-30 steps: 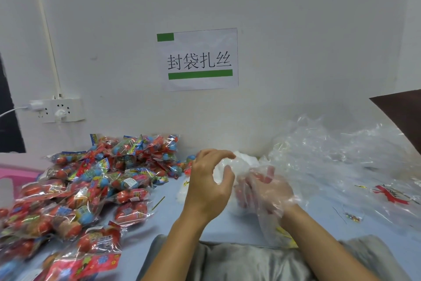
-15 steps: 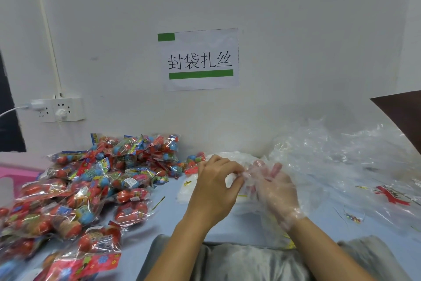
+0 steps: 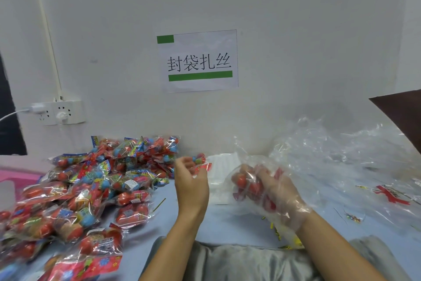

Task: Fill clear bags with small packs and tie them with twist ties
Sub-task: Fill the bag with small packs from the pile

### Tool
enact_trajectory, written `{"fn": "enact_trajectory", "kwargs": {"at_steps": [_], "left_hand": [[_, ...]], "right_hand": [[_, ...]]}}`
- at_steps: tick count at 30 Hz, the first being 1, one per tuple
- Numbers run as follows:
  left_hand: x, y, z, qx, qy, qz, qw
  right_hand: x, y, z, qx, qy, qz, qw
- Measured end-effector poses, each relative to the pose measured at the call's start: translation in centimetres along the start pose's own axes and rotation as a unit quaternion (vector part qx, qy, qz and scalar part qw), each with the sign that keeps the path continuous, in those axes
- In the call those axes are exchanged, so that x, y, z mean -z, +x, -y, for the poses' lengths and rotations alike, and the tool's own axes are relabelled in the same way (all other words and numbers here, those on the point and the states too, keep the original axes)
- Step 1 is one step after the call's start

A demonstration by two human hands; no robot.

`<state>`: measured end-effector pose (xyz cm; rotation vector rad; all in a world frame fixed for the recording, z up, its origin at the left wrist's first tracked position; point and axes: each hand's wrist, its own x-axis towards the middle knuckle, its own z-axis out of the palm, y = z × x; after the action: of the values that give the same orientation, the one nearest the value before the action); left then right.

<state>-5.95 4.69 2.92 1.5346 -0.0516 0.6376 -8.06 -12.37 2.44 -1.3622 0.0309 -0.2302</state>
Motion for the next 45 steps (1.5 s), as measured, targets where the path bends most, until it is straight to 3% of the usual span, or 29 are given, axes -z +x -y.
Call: {"fn": "enact_trajectory", "kwargs": {"at_steps": [3,7,11,16,20,26,28,30,33,39,45], "left_hand": [[-0.5,-0.1,1.1,0.183,-0.021,0.123,0.975],[-1.8,-1.7,1.8,0.267,-0.113,0.263,0.92],[-1.8,-2.0,1.9,0.243,-0.172,0.358,0.885],[-1.9,-2.6,2.0,0.198,-0.115,0.404,0.886],[-1.7,-2.5,2.1,0.186,-0.09,0.403,0.892],[-1.8,-2.5,2.7,0.155,-0.015,0.436,0.886],[-1.9,-2.4,2.6,0.151,-0.005,0.4,0.904],[-2.1,-2.1,2.3,0.149,0.005,0.313,0.938],[-2.0,-1.4,2.0,0.182,-0.076,0.195,0.961],[-1.4,-1.5,1.9,0.178,-0.104,0.237,0.949],[-1.3,-1.3,1.7,0.159,-0.075,0.176,0.968]], "right_hand": [[-0.7,-0.3,0.2,-0.036,0.122,0.058,0.99],[-0.9,-0.1,0.0,-0.064,0.157,0.055,0.984],[-1.2,0.0,-0.2,-0.094,0.27,0.108,0.952],[-0.9,1.0,-0.6,-0.102,0.328,0.081,0.936],[-0.9,1.1,0.1,-0.166,0.371,0.103,0.908],[-0.2,0.5,1.3,-0.19,0.438,0.139,0.867],[-0.3,0.3,1.4,-0.154,0.406,0.145,0.889],[-0.7,-0.1,1.9,-0.103,0.362,0.131,0.917],[-0.9,-0.5,2.2,-0.092,0.356,0.118,0.922],[-2.1,-1.7,2.0,-0.112,0.345,0.185,0.913],[-1.9,-1.5,1.9,-0.133,0.334,0.207,0.91]]}}
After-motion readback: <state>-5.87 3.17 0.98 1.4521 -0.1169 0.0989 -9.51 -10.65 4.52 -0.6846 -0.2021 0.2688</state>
